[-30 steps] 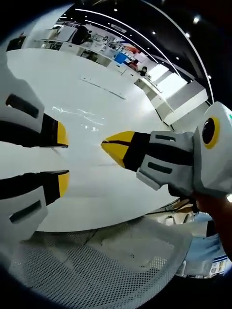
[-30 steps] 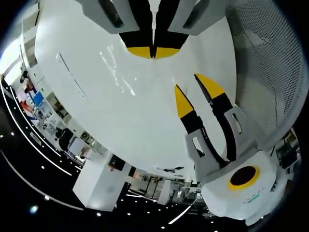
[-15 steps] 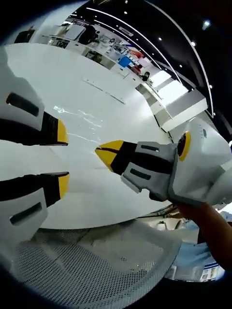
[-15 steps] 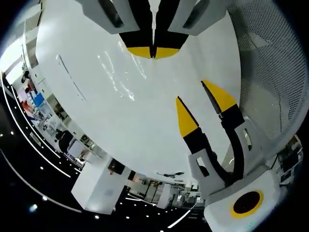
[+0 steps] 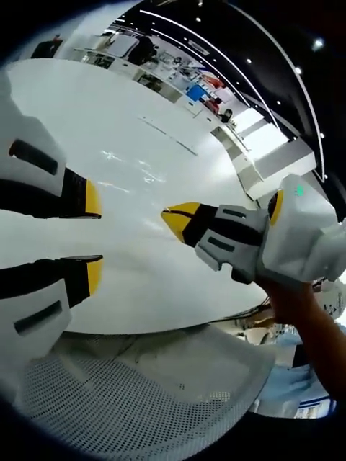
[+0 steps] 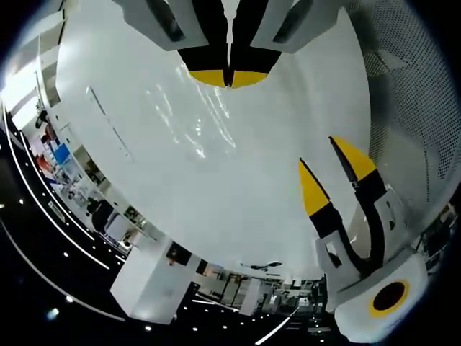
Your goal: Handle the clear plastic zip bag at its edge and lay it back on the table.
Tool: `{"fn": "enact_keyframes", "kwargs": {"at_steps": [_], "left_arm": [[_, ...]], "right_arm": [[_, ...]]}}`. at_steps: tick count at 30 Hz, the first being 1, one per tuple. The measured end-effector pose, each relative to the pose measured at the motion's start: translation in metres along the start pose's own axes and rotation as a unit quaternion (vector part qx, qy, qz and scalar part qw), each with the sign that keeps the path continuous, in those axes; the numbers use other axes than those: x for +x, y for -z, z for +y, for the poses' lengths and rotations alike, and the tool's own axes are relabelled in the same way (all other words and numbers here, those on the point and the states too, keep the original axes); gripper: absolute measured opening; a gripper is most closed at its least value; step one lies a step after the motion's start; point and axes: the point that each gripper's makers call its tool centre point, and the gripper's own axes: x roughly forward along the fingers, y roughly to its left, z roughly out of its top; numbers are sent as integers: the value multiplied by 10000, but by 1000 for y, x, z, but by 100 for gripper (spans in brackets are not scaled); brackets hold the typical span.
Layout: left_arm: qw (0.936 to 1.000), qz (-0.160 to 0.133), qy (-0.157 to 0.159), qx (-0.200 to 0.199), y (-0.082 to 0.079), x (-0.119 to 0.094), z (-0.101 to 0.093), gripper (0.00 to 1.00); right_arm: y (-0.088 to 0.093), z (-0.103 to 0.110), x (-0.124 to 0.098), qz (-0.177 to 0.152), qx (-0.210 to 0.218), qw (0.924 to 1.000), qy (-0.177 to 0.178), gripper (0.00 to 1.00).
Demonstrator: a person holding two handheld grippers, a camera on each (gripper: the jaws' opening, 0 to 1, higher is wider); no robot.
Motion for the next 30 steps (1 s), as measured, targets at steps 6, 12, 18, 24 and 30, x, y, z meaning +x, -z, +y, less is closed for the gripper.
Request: {"fn": "enact_keyframes", "kwargs": {"at_steps": [6, 12, 18, 24, 30], "left_arm": [[10000, 34, -27, -62, 5, -1, -1, 18], [9999, 49, -51, -144, 9, -1, 0, 18], [9998, 76, -57, -200, 14, -1, -1, 18], [9997, 94, -63, -208, 15, -3, -3, 18], [9996, 92, -89, -232, 16, -5, -1, 18]], "right_arm": [[1, -7, 5, 36, 23, 10000, 59, 0], [2, -11, 9, 74, 121, 9999, 74, 0], [6, -14, 16, 147, 170, 9997, 113, 0], [8, -17, 18, 186, 198, 9995, 153, 0], [8, -21, 22, 188, 242, 9993, 213, 0]]}}
